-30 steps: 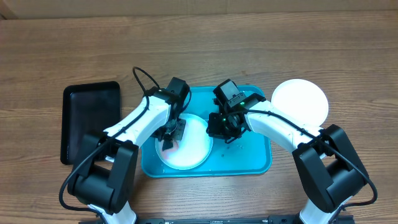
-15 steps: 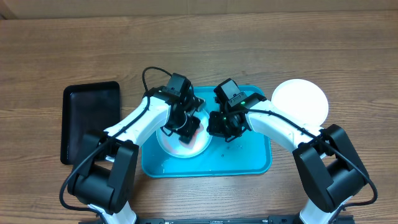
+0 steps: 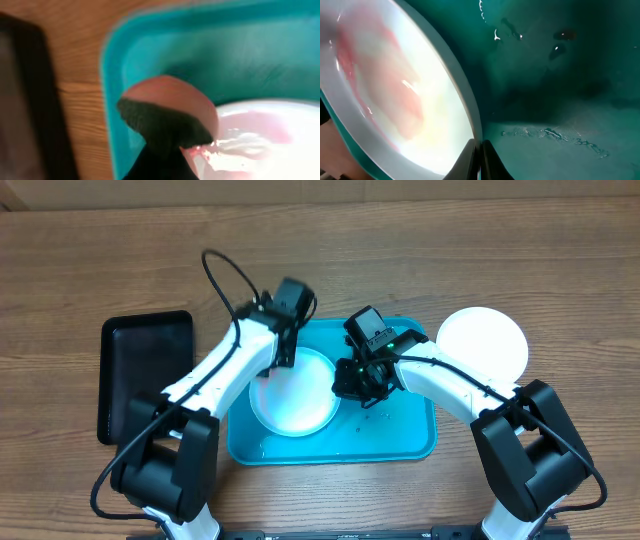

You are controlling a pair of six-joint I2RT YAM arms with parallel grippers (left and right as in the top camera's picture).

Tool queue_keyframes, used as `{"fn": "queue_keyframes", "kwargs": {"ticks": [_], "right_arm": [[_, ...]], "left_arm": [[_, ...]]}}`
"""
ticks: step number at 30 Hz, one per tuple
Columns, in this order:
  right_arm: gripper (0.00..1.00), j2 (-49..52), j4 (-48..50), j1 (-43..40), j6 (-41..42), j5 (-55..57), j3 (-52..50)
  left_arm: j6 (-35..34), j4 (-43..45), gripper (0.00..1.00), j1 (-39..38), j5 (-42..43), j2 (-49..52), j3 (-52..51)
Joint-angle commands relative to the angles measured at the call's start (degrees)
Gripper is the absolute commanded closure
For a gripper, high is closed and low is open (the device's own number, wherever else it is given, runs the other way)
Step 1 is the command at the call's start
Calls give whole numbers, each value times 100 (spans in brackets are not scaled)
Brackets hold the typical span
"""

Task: Clean dirty plates on tray and stack at the side

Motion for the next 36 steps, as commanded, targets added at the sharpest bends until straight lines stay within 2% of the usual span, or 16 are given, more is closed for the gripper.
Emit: {"fn": "queue_keyframes", "kwargs": {"ticks": [1, 5, 9, 22, 26, 30, 33, 36], "right_arm": [[96, -4, 57, 7, 57, -13, 59], [85, -4, 201, 7, 203, 76, -11], [84, -4, 463, 7, 455, 79, -186], [84, 297, 831, 232, 905, 131, -267], [96, 297, 831, 232, 905, 92, -267], [96, 269, 763, 219, 898, -59, -243], [96, 92, 302, 146, 688, 2, -103], [96, -229, -341, 101, 435, 662, 46]], "left_arm": [[-31, -409, 96, 39, 295, 7, 927], [260, -841, 96, 76, 883, 7, 1639], [334, -1023, 96, 197, 1246, 7, 2015], [332, -1021, 96, 525, 1683, 9, 2028], [334, -1032, 96, 525, 1683, 9, 2026], [334, -1069, 96, 525, 1733, 9, 2026], [339, -1119, 96, 525, 1827, 9, 2026], [339, -1198, 96, 525, 1825, 9, 2026]]}}
